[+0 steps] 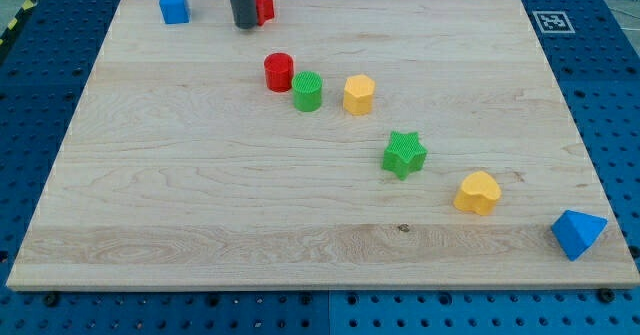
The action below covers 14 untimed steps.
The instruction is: Move the red star into the blue cube
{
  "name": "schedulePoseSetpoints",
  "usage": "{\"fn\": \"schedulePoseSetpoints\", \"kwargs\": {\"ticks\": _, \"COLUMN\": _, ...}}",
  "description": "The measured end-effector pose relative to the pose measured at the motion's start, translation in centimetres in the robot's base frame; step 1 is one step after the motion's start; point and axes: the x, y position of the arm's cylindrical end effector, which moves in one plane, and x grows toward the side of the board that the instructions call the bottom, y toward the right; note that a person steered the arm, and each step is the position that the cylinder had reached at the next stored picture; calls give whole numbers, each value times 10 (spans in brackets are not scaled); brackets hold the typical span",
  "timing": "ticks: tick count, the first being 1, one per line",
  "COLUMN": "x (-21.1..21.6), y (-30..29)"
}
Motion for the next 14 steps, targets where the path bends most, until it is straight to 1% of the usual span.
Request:
{"fn": "schedulePoseSetpoints", "kwargs": {"ticks": 1, "x": 0, "y": 31}}
{"fn": "schedulePoseSetpoints", "kwargs": {"ticks": 2, "x": 14, "y": 59}}
{"fn": "schedulePoseSetpoints", "kwargs": {"ticks": 3, "x": 19, "y": 94}}
{"fn": "schedulePoseSetpoints", "kwargs": {"ticks": 4, "x": -31, "y": 101}}
{"fn": "schedulePoseSetpoints", "kwargs": {"ticks": 5, "x": -44, "y": 65}}
{"fn": "schedulePoseSetpoints", "kwargs": {"ticks": 6, "x": -13, "y": 11}}
{"fn": "schedulePoseSetpoints", "kwargs": {"ticks": 7, "x": 4, "y": -26}}
{"fn": "schedulePoseSetpoints", "kwargs": {"ticks": 8, "x": -8, "y": -13}}
{"fn": "schedulePoseSetpoints", "kwargs": {"ticks": 9, "x": -28, "y": 21}}
{"fn": "schedulePoseSetpoints", "kwargs": {"ticks": 10, "x": -36, "y": 19}}
{"fn": "schedulePoseSetpoints", "kwargs": {"ticks": 11, "x": -28, "y": -22}}
{"fn": "schedulePoseSetpoints", "kwargs": {"ticks": 12, "x": -22, "y": -50}}
{"fn": "schedulePoseSetpoints", "kwargs": {"ticks": 13, "x": -22, "y": -25}}
{"fn": "schedulePoseSetpoints", "kwargs": {"ticks": 14, "x": -2, "y": 0}}
